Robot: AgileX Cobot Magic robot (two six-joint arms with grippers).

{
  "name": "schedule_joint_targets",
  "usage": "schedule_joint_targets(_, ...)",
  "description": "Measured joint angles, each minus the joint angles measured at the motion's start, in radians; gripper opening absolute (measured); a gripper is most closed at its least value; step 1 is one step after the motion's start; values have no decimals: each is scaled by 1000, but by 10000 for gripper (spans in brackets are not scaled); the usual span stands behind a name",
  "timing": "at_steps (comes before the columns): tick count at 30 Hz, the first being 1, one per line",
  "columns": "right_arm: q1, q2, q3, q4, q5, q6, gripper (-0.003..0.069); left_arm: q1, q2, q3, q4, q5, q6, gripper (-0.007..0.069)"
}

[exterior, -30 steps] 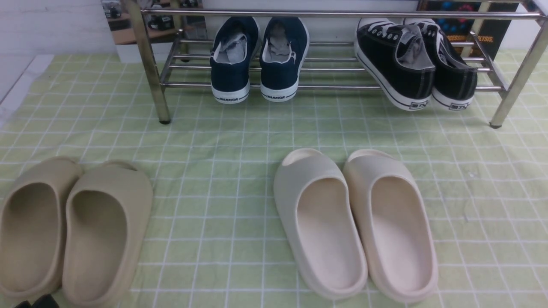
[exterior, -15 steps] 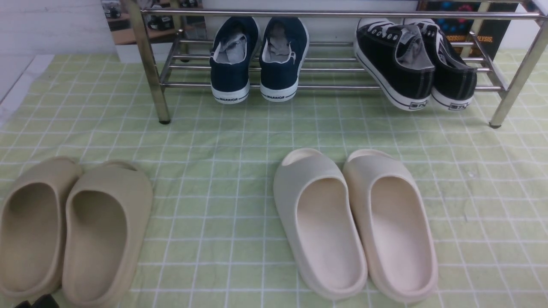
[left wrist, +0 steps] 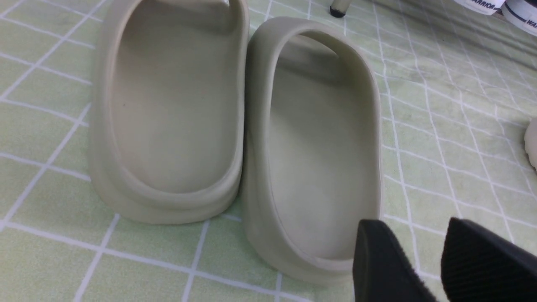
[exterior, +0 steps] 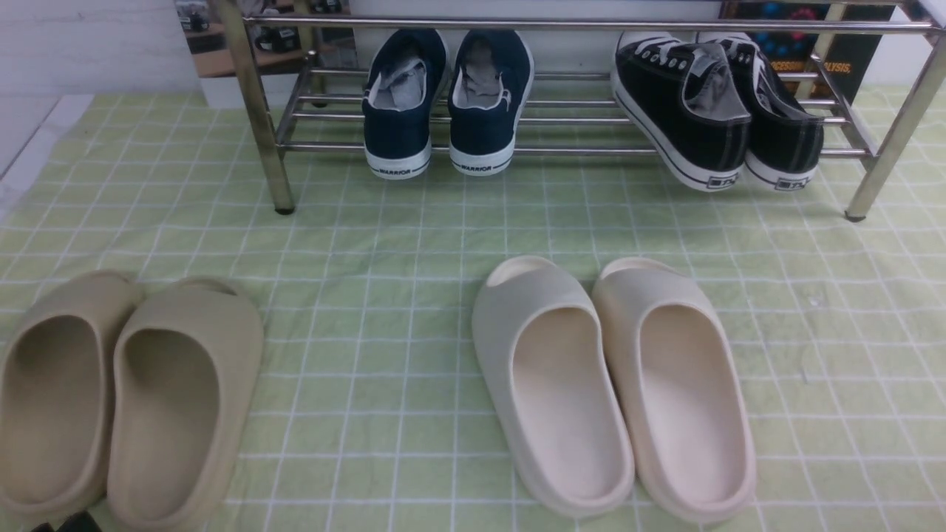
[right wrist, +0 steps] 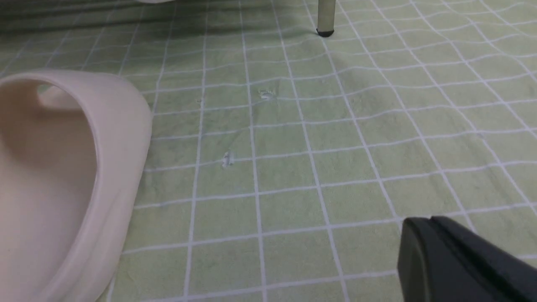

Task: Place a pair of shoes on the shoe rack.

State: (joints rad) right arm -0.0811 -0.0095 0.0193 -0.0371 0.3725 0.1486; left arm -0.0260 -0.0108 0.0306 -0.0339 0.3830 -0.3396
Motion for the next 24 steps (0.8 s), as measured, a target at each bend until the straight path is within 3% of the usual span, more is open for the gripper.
schedule_joint_targets(24,0,0,-2,0,9,0,5,0,0,0,0,1,0,239)
